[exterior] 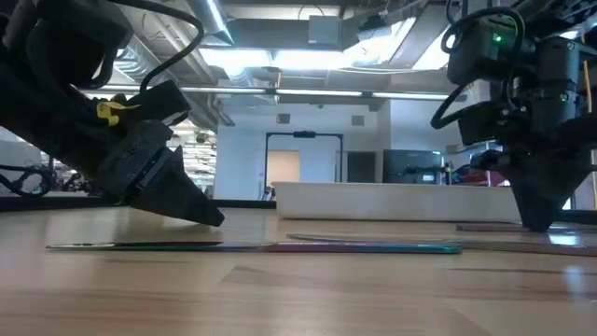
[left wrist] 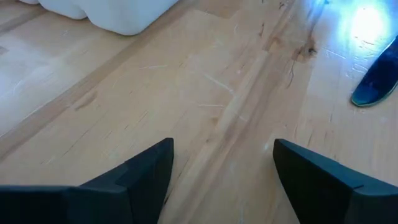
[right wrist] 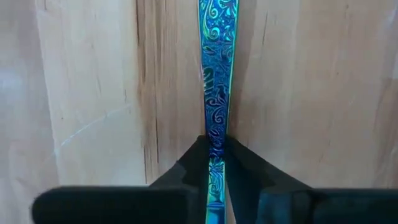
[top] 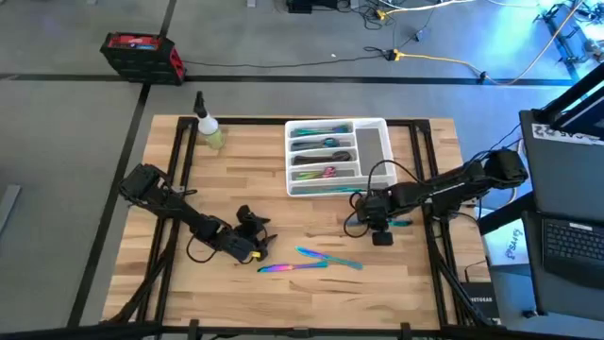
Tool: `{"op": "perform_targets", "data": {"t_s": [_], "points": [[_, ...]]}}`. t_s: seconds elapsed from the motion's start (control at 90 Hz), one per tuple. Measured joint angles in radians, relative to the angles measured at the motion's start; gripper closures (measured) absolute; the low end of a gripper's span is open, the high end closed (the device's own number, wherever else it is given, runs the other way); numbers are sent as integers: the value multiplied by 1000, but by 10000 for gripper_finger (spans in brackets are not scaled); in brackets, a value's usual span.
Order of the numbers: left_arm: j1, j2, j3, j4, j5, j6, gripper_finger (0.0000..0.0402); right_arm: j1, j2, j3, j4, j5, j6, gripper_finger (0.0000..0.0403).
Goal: Sort silverware
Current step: Put the blue knife on the white silverware tray
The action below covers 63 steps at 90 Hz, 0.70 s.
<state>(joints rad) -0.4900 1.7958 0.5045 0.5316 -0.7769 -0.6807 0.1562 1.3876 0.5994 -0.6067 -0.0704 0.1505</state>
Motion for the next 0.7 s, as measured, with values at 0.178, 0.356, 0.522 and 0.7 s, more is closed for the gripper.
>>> {"op": "perform_targets", "data": {"t_s": [0.178,0.356,0.522,0.7], "points": [[0,0,0,0,0,0,139,1,0,0,-8,24,1,373],[0,0,0,0,0,0,139,0,0,0,-11,13,2,373],[0,0,0,0,0,0,139,0,0,0,-13,-2,19,373],[0,0,0,0,-2,0,139,0,0,12,-39,-18,48,373]]}}
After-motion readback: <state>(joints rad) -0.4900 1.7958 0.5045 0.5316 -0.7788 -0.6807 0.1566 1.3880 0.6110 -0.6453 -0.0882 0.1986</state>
